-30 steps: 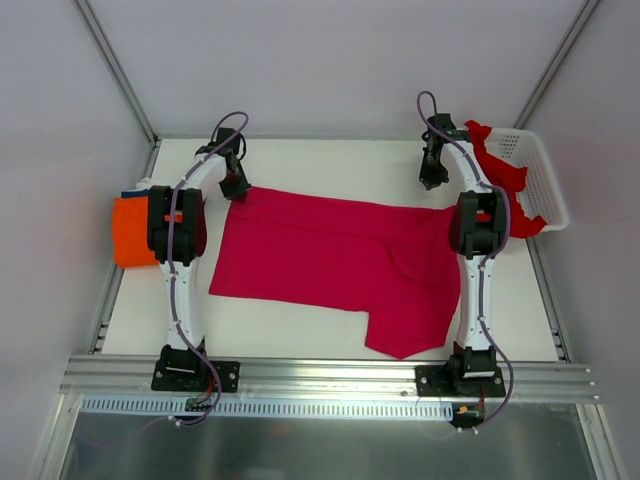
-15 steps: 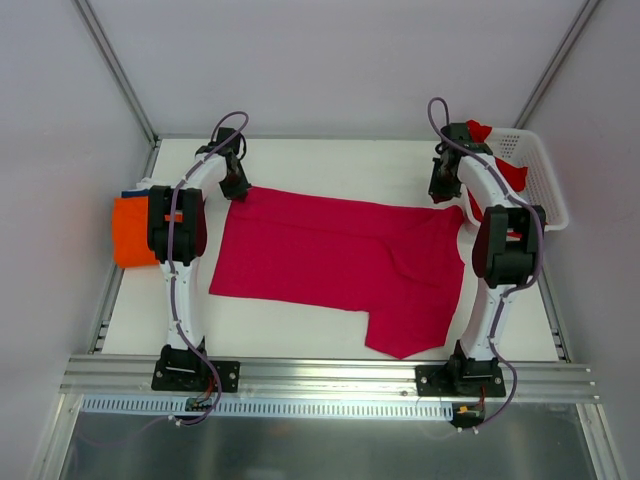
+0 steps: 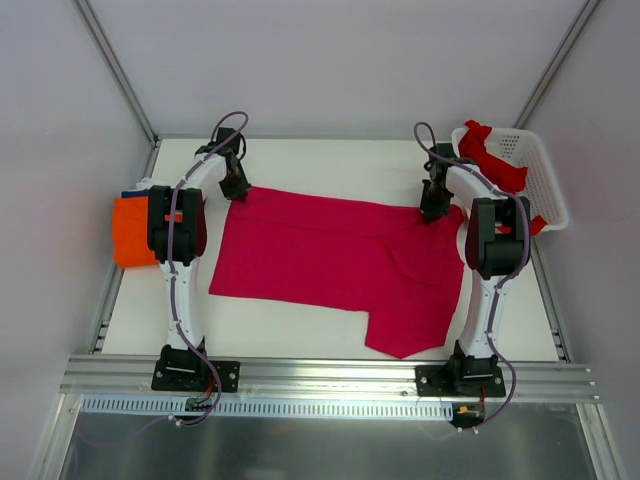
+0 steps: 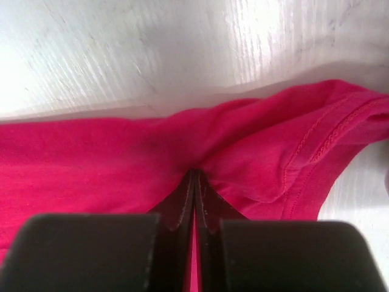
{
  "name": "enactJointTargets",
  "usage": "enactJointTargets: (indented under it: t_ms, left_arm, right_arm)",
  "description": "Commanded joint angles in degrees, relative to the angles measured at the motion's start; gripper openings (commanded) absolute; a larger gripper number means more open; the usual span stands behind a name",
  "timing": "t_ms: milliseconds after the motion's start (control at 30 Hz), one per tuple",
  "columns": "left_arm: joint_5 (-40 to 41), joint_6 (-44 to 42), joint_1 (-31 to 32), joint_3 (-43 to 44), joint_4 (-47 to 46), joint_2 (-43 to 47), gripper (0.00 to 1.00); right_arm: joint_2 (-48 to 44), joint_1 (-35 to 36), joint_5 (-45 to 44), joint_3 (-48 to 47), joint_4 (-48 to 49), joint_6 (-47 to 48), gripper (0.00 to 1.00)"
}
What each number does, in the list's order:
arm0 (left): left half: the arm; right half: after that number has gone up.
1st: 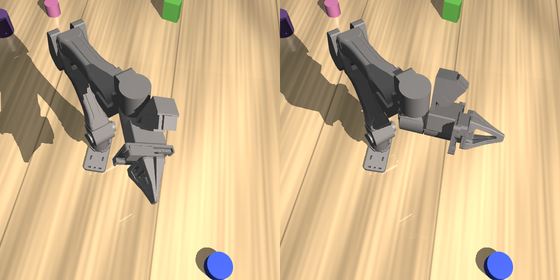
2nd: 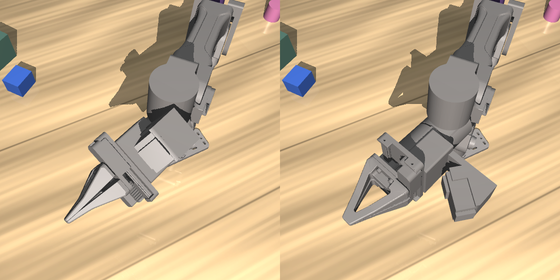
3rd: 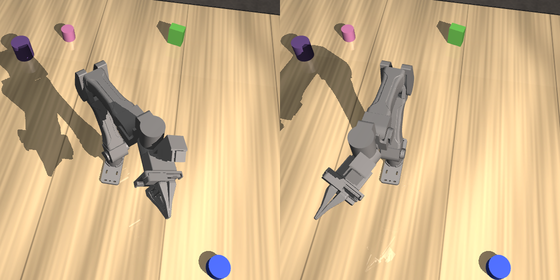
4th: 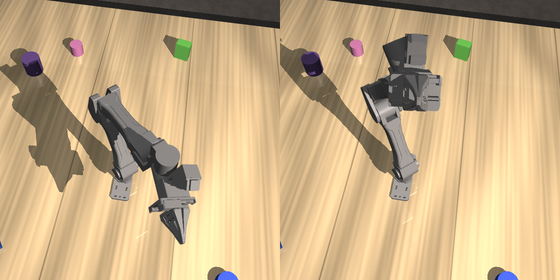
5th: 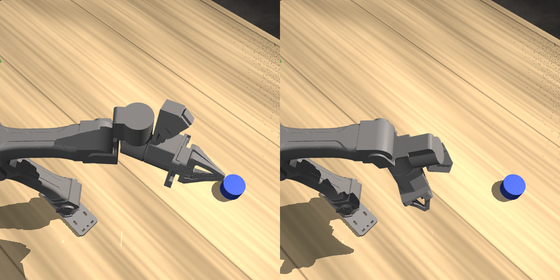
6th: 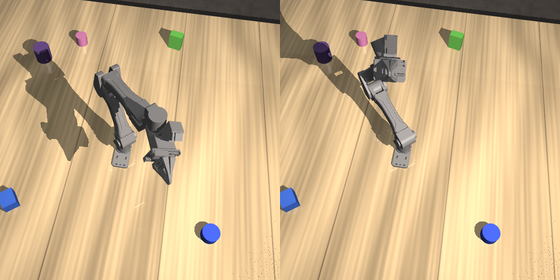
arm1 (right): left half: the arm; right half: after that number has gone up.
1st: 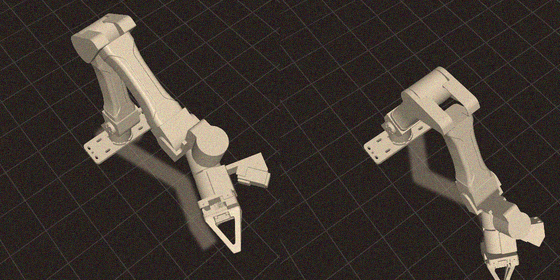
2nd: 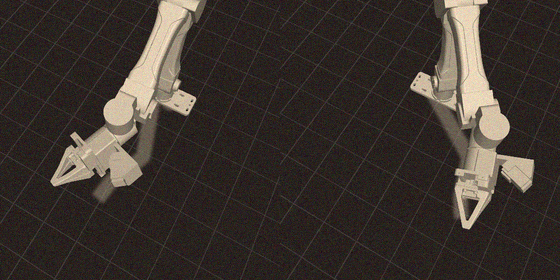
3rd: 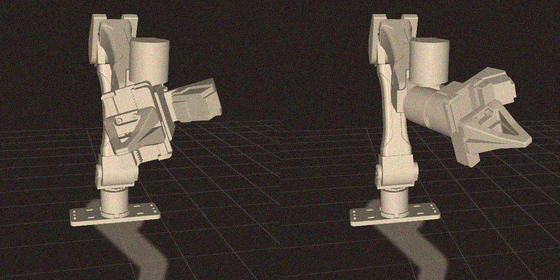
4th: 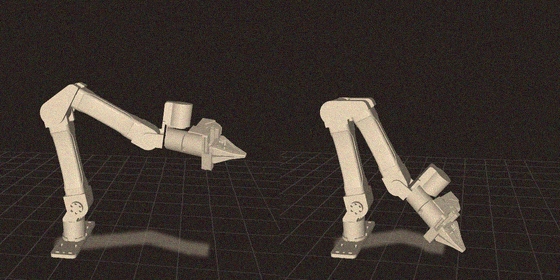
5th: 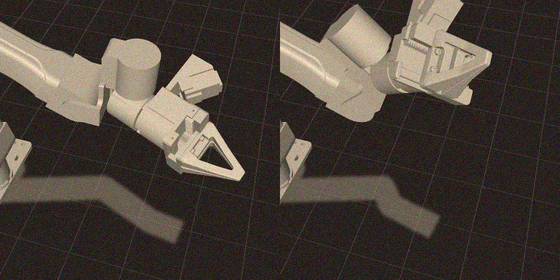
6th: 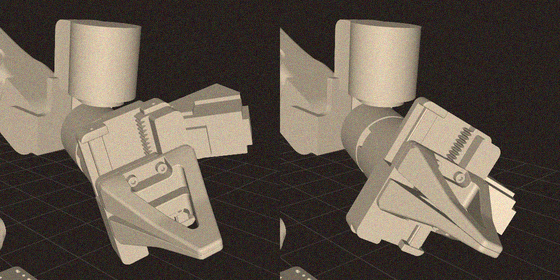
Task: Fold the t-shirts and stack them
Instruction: Fold the flattened tshirt in 1/3 of the way
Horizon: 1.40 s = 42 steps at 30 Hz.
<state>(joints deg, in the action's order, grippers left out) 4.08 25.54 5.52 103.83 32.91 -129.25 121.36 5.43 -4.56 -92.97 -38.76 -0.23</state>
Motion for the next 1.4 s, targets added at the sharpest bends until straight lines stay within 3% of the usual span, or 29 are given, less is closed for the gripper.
enactJointTargets:
  t_ms: [0, 233, 467, 700, 1233, 1267, 1333, 1367]
  left_arm:
    - [-0.91, -0.32, -0.77, -0.12, 1.81, -1.00, 0.00]
    - [-1.26, -0.05, -0.77, 0.14, 1.81, -1.44, 0.00]
    - [1.02, 1.88, -1.21, 0.05, 1.90, -0.65, 0.00]
    - [-1.96, 4.34, -3.58, 1.55, 2.16, -2.85, 0.00]
    - [-1.53, 4.87, -5.17, 2.43, 2.08, -1.80, 0.00]
    - [-0.66, 4.78, -5.17, 2.69, 1.99, -1.36, 0.01]
    - [1.88, 3.56, -4.56, 3.92, 0.68, 0.66, 0.14]
    - [3.03, 2.94, -4.03, 4.62, 0.23, 1.45, 0.38]
  right_arm:
    - [3.18, 0.81, 2.36, -2.56, -0.08, -1.97, 0.01]
    - [8.01, 1.25, 2.80, -9.76, -1.75, -2.50, 0.01]
    - [14.51, 1.25, 3.68, -23.55, -6.58, -3.11, 0.00]
    - [21.63, 0.63, 3.85, -37.88, -12.56, -2.32, 0.00]
    - [18.74, -2.88, 6.31, -33.42, -9.41, -1.36, 0.01]
    - [17.95, -2.97, 7.36, -31.85, -7.83, -1.09, 0.01]
    - [13.41, -2.97, 9.29, -27.73, 0.76, -0.30, 0.19]
    - [11.46, -2.88, 9.56, -25.53, 3.75, -0.21, 0.29]
